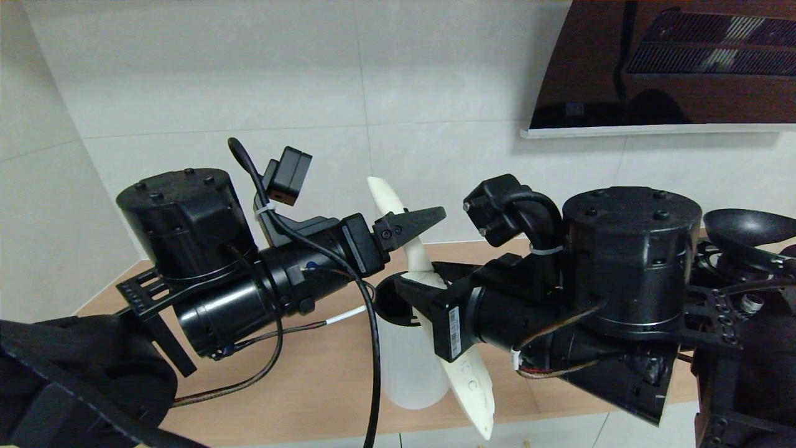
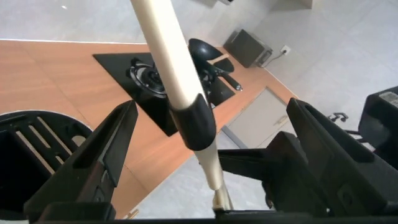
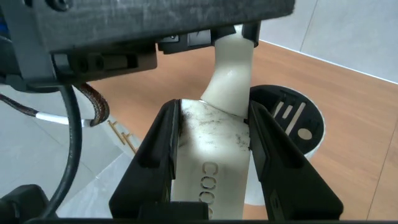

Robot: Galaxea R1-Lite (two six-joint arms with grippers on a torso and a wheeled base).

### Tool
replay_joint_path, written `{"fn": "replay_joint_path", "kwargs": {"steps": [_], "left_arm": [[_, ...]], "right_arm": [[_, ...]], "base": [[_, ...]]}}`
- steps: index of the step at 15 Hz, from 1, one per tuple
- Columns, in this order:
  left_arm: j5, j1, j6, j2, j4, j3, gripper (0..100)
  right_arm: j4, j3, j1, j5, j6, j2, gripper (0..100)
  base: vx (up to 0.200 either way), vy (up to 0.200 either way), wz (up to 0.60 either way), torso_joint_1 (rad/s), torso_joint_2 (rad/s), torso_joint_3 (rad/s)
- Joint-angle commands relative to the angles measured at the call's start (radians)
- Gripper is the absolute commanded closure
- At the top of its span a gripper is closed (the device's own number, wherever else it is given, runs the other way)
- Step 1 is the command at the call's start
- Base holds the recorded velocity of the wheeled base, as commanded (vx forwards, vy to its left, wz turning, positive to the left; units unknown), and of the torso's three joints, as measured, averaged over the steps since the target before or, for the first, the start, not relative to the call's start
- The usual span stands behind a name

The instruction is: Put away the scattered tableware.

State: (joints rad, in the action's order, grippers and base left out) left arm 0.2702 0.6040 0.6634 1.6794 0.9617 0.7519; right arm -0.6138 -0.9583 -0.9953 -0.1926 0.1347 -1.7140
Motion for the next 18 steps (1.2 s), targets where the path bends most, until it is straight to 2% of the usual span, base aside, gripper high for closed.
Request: {"fn": "replay_joint_path", "kwargs": {"steps": [1,6,7,18], "left_arm": [[0.000,-0.003,0.001,-0.001,0.000,0.000,0],[-0.005,-0.003,0.001,0.000,0.000,0.000,0],[-0.006,-0.003,0.001,0.000,0.000,0.000,100],[-0.005,-0.003,0.001,-0.003,0.002,-0.008,100]], "right_arm": [[0.000,0.009,-0.020,0.001,0.000,0.011,100],[0.000,0.016,-0.026,0.001,0.000,0.013,100],[0.000,0.018,-0.026,0.001,0.000,0.013,100],[-0.001,0.016,-0.017,-0.001,0.000,0.037,100]], "base": [[0.000,0.000,0.00,0.000,0.00,0.000],[0.000,0.000,0.00,0.000,0.00,0.000],[0.000,0.000,0.00,0.000,0.00,0.000],[0.000,0.000,0.00,0.000,0.00,0.000]]}}
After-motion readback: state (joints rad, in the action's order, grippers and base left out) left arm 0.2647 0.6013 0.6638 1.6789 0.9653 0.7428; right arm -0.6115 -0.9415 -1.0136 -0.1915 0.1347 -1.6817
